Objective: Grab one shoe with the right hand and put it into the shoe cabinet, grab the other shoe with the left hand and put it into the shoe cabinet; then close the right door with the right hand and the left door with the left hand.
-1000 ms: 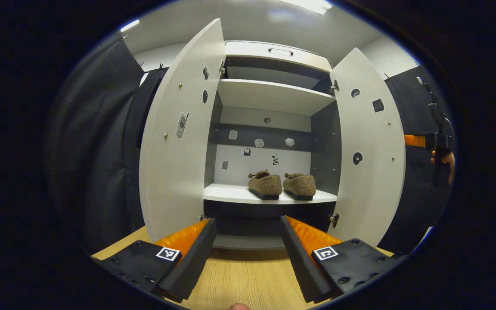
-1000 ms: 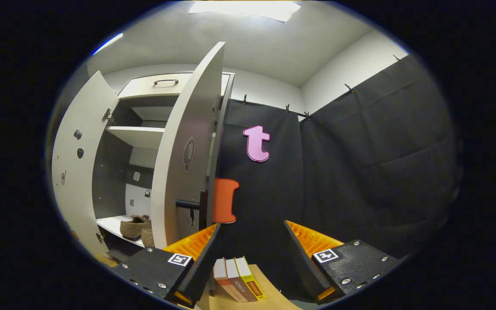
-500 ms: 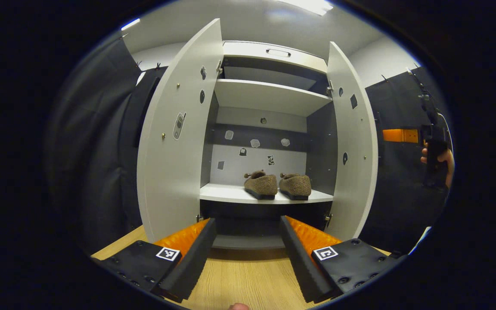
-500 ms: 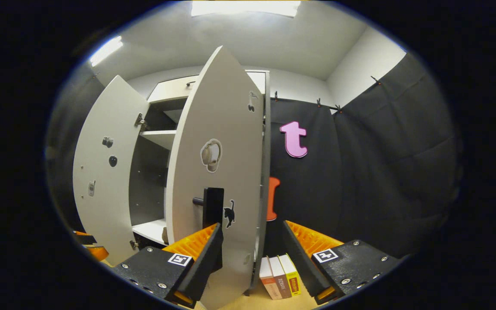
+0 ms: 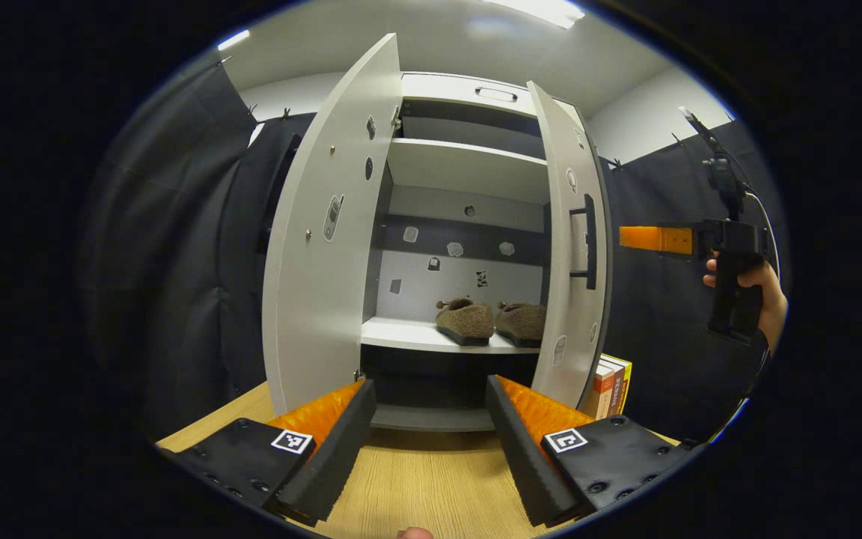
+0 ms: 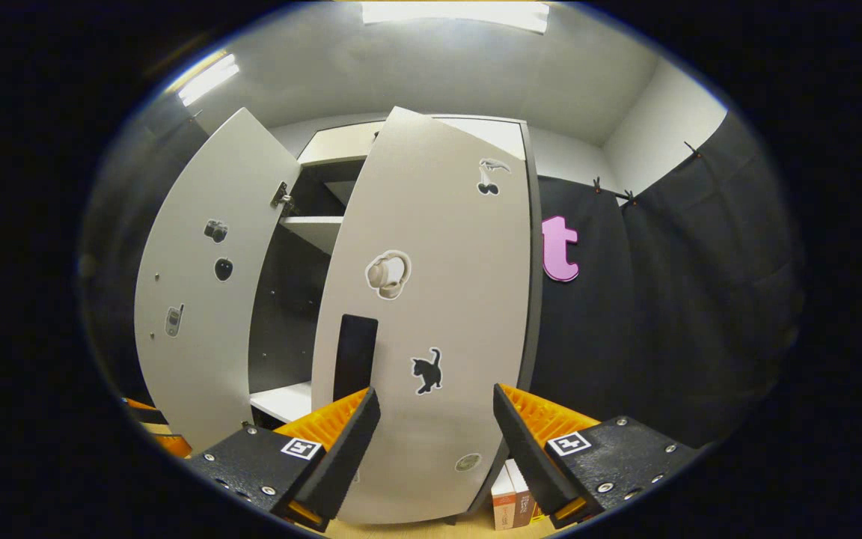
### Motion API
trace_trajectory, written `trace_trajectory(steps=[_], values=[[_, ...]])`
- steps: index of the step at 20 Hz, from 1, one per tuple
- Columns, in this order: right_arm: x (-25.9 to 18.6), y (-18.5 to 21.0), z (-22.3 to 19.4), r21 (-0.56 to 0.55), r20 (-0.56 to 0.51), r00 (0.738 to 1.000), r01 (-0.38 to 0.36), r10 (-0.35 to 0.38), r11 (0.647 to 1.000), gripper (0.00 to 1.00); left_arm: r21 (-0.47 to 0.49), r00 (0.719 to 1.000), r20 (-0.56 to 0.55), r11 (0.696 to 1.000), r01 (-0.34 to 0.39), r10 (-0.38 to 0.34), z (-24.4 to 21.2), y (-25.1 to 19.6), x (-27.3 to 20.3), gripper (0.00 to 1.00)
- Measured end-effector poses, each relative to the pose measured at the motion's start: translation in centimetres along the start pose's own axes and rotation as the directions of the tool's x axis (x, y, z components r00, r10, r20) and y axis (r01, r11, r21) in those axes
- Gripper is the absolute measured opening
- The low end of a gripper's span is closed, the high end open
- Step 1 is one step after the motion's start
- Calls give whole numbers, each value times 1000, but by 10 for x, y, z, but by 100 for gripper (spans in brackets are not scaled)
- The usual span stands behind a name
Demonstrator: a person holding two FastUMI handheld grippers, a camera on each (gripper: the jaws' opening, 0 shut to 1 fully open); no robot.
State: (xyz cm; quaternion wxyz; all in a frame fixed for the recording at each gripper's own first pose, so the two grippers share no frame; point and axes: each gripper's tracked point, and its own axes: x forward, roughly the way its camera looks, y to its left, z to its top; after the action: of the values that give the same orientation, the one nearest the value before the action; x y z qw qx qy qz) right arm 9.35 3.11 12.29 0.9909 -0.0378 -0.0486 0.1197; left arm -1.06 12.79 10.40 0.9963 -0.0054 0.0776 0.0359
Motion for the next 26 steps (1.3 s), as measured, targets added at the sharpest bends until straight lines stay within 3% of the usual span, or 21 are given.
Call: trace_trajectory(steps=[5,8,9,10,18,26], values=[[21,18,-20,13,-47,999,-9,10,1000,94,22,1000,9,1000,-13,13,5,7,-3,99],[33,27,-27,16,-61,998,-2,3,1000,93,13,1000,5,1000,-19,19,4,9,-4,97],[35,28,-26,11,-59,998,1,0,1000,97,11,1000,2,1000,-22,22,3,11,-5,97],[38,31,-26,6,-60,998,4,-4,1000,92,10,1000,2,1000,-25,25,4,13,-6,97],[65,42,-36,89,-106,994,26,-16,996,92,-1,999,16,999,-44,44,9,26,-9,97],[84,43,-44,80,-121,992,38,-29,996,92,-32,996,25,996,-81,81,17,51,-14,96]])
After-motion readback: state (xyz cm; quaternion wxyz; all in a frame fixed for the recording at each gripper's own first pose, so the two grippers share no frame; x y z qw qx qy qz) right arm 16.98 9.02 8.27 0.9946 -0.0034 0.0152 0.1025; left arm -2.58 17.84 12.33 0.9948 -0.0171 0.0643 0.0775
